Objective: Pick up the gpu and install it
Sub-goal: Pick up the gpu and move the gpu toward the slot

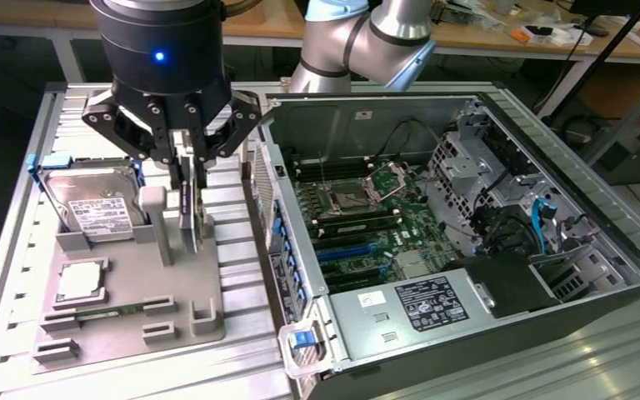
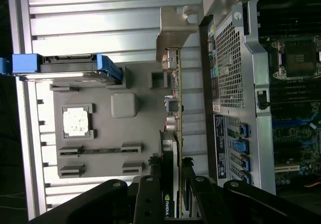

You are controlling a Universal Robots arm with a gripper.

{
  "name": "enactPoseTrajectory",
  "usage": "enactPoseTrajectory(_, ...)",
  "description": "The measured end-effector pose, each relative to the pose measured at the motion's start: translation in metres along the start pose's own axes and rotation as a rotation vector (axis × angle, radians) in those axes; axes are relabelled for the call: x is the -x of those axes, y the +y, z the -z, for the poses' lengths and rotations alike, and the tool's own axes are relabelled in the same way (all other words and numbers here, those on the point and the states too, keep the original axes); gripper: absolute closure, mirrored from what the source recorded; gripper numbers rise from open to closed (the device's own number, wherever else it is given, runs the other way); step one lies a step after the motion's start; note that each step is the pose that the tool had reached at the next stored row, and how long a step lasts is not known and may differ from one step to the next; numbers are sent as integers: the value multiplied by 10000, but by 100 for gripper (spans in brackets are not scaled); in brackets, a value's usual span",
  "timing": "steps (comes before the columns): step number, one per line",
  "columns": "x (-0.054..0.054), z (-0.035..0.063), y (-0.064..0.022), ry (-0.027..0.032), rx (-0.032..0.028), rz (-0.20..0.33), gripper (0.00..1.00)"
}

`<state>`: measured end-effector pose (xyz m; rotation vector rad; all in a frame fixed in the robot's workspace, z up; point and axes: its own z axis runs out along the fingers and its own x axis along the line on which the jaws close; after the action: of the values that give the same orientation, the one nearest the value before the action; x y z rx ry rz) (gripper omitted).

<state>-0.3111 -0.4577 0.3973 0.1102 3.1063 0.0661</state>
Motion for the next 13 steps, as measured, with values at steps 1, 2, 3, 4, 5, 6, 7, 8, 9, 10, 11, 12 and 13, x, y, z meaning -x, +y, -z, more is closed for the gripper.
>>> enactPoseTrajectory(1, 0, 13, 1, 0, -1, 0, 73)
enactPoseTrajectory(2, 1, 25, 1, 0, -1, 0, 73)
enactPoseTrajectory(3, 1, 34, 1, -1, -1, 0, 73)
enactPoseTrajectory(4, 1, 38, 2, -1, 0, 0, 73)
enactPoseTrajectory(5, 1, 43, 2, 0, -1, 0, 73)
enactPoseTrajectory(6, 2, 47, 2, 0, -1, 0, 73)
enactPoseTrajectory(7, 1, 50, 2, 0, -1, 0, 73)
enactPoseTrajectory(8, 1, 54, 2, 0, -2, 0, 73)
enactPoseTrajectory(9, 2, 58, 3, 1, -2, 0, 73)
enactPoseTrajectory(10, 2, 60, 3, 0, -2, 0, 73)
enactPoseTrajectory(11, 2, 63, 3, 0, -2, 0, 73)
enactPoseTrajectory(12, 2, 67, 3, -1, -2, 0, 73)
enactPoseTrajectory(13, 2, 71, 3, 0, -3, 0, 73)
